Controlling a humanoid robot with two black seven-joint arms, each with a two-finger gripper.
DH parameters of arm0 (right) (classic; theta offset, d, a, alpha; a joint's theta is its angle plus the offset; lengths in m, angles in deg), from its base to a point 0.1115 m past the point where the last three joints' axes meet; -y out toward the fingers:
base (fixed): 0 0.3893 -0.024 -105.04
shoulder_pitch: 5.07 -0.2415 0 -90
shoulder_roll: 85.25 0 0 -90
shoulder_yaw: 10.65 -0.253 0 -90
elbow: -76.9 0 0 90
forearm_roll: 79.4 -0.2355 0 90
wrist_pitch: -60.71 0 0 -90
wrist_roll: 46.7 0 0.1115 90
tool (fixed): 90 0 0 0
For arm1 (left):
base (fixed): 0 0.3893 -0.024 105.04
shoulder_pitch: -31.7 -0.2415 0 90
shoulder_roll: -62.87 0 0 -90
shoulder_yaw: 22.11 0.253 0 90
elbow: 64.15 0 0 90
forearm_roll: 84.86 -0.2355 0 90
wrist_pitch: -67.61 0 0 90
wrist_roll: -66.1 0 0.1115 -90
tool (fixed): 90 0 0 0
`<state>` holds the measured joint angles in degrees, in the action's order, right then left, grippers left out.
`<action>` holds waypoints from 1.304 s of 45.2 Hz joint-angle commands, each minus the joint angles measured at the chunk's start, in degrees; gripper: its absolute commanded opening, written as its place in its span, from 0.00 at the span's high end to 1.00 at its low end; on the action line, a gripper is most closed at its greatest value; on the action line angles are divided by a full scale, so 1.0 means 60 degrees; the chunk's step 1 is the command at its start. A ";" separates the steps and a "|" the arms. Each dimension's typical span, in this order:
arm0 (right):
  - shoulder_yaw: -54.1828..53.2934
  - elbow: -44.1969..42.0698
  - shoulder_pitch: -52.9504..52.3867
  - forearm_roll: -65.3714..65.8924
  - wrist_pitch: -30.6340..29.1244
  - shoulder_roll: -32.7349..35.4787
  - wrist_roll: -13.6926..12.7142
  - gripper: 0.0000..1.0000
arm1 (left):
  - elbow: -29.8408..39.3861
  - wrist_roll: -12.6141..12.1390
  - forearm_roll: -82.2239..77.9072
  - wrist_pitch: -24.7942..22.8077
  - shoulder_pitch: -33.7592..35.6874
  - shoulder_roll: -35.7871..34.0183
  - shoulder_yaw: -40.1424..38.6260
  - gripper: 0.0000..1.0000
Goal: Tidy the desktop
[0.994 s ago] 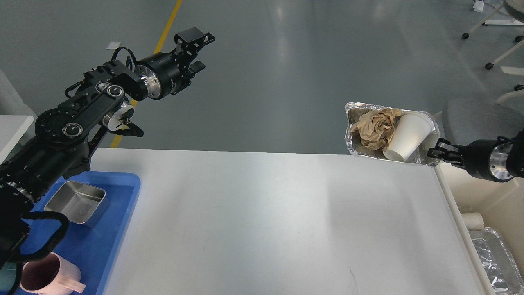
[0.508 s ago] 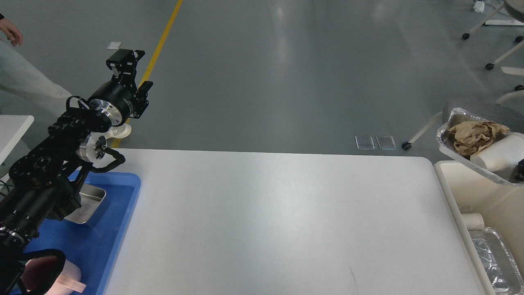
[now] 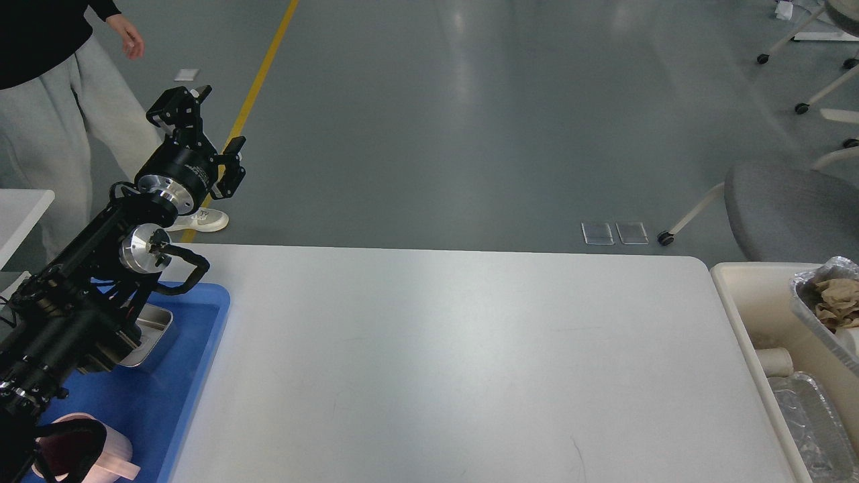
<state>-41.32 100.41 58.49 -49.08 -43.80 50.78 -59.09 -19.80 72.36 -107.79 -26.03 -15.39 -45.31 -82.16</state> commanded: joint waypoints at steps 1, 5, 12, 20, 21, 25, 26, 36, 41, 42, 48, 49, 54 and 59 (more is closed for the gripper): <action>0.0000 -0.0184 0.0216 -0.0350 0.0059 -0.0200 0.0001 1.00 | -0.0185 0.0100 0.0028 0.0037 -0.0047 -0.0001 -0.0026 0.07; 0.0000 -0.0360 0.0231 -0.0438 0.0220 -0.0390 0.0001 0.93 | -0.0229 0.0159 0.0086 0.0051 -0.0061 -0.0030 -0.0055 0.07; -0.0146 -0.0799 0.0231 -0.0643 0.0294 -0.0683 -0.0014 0.58 | -0.0273 0.0159 0.0672 0.0051 -0.0120 -0.0104 -0.0246 0.06; -0.0498 -0.1063 0.0231 -0.0658 0.0528 -0.0801 0.0001 0.33 | -0.0273 0.0144 0.0716 0.0051 -0.0134 -0.0148 -0.0246 0.05; -0.0570 -0.1078 0.0231 -0.0658 0.0688 -0.0801 0.0001 0.24 | -0.0287 0.0144 0.0716 0.0051 -0.0178 -0.0206 -0.0260 0.05; -0.0586 -0.1078 0.0231 -0.0672 0.0836 -0.0801 0.0001 0.19 | -0.0287 0.0144 0.0731 0.0051 -0.0193 -0.0250 -0.0261 0.05; -0.0586 -0.1078 0.0231 -0.0672 0.0880 -0.0801 0.0001 0.19 | -0.0287 0.0144 0.0731 0.0051 -0.0193 -0.0265 -0.0261 0.05; -0.1536 -0.1078 0.0172 -0.0672 0.0939 -0.0830 0.0001 0.19 | -0.0419 0.0144 0.0965 0.0037 -0.0193 -0.0280 -0.0261 0.04; -0.2284 -0.1063 0.0099 -0.0672 0.1084 -0.0845 -0.0014 0.19 | -0.0463 0.0144 0.1141 0.0037 -0.0193 -0.0280 -0.0261 0.04; -0.2387 -0.1049 0.0099 -0.0672 0.1143 -0.0845 -0.0014 0.19 | -0.0478 0.0144 0.1170 0.0037 -0.0193 -0.0280 -0.0261 0.04; -0.2680 -0.0990 -0.0222 -0.0672 0.1290 -0.1239 -0.0014 0.19 | -0.0478 0.0144 0.1200 0.0037 -0.0208 -0.0280 -0.0261 0.04; -0.2724 -0.0990 -0.0354 -0.0672 0.1276 -0.1327 -0.0014 0.19 | -0.0478 0.0144 0.1200 0.0037 -0.0208 -0.0280 -0.0261 0.04; -0.2900 -0.0975 -0.1027 -0.0672 0.1334 -0.1941 -0.0014 0.19 | -0.0478 0.0144 0.1200 0.0037 -0.0208 -0.0265 -0.0261 0.04; -0.2915 -0.0961 -0.1643 -0.0672 0.1699 -0.2528 -0.0014 0.19 | -0.0492 0.0144 0.1200 0.0037 -0.0208 -0.0265 -0.0261 0.04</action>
<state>-58.60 94.57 52.37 -53.12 -35.60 39.20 -59.17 -22.70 73.23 -100.58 -25.82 -16.64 -46.96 -83.73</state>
